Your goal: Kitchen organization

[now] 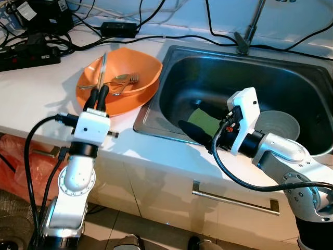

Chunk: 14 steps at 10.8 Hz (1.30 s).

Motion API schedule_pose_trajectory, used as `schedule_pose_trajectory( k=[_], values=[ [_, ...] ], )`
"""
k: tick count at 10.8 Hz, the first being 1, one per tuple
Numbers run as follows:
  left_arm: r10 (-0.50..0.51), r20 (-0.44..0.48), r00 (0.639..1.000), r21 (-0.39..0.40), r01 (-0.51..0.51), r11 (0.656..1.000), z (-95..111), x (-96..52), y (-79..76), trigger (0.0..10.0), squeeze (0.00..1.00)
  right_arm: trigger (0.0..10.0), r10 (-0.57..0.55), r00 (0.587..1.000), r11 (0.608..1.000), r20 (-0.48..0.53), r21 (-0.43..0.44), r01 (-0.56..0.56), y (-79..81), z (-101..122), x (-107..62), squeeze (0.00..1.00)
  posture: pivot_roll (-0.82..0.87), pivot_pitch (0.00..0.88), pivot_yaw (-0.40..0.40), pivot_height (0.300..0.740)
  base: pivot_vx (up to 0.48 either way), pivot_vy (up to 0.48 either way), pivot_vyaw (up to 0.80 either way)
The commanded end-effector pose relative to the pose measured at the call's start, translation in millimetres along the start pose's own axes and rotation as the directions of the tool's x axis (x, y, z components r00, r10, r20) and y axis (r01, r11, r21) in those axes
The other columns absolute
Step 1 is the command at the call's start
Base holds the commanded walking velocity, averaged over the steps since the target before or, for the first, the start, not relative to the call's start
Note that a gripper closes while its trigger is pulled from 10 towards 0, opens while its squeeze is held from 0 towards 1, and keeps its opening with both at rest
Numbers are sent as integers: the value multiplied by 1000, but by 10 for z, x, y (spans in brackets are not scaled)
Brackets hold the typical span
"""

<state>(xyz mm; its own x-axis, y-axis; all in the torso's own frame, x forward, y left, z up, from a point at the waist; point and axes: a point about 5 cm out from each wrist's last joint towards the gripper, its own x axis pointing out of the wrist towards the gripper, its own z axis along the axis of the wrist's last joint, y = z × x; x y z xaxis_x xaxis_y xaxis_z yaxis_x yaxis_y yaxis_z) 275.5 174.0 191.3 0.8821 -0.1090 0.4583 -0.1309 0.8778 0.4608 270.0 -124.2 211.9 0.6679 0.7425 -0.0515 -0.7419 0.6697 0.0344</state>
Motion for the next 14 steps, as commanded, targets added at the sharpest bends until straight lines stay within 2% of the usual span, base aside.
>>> schedule_pose_trajectory(
  k=[1,3,5,6,7,8,9,10,11,12,14],
  values=[
    [-10,77,997,15,9,1000,143,76,0,0,0,10000,-5,1000,1000,-1,-8,5,-1,-7,7,0,12,109,10,740,0,0,0],
    [-8,157,988,16,5,1000,316,186,16,0,0,10000,-6,1000,1000,2,-8,6,-5,-7,15,0,13,105,14,740,0,0,0],
    [9,220,975,-45,1,999,519,331,27,0,0,10000,-16,1000,1000,6,-2,16,-20,-15,17,0,13,103,13,740,0,0,0],
    [4,253,967,-147,34,989,683,445,-1,0,0,10000,-47,999,999,25,28,46,-66,-16,19,0,16,100,12,740,0,0,0],
    [-7,264,964,-219,67,973,758,523,-39,0,0,10000,-97,994,993,51,69,94,-130,-5,34,0,21,100,9,740,0,0,0],
    [-4,294,956,-312,100,945,871,643,-91,0,0,10000,-242,964,960,109,169,222,-288,70,81,0,19,96,4,740,0,0,0],
    [-7,304,953,-366,123,922,929,706,-130,0,0,10000,-298,942,939,154,228,259,-336,161,111,0,17,95,10,740,0,0,0],
    [-43,291,956,-471,182,863,970,781,-202,0,0,10000,-332,919,916,212,305,261,-351,260,135,0,12,95,15,740,0,0,0],
    [-91,278,956,-550,237,801,953,800,-273,0,0,10000,-349,909,894,228,370,250,-372,270,125,0,12,96,15,740,0,0,0],
    [-182,260,948,-648,311,695,894,807,-368,0,0,10000,-366,904,881,220,395,261,-401,254,115,0,10,100,17,740,0,0,0],
    [-278,217,936,-799,334,499,701,789,-420,0,0,10000,-399,887,844,231,471,257,-438,273,109,0,10,104,18,740,0,0,0]
  ],
)
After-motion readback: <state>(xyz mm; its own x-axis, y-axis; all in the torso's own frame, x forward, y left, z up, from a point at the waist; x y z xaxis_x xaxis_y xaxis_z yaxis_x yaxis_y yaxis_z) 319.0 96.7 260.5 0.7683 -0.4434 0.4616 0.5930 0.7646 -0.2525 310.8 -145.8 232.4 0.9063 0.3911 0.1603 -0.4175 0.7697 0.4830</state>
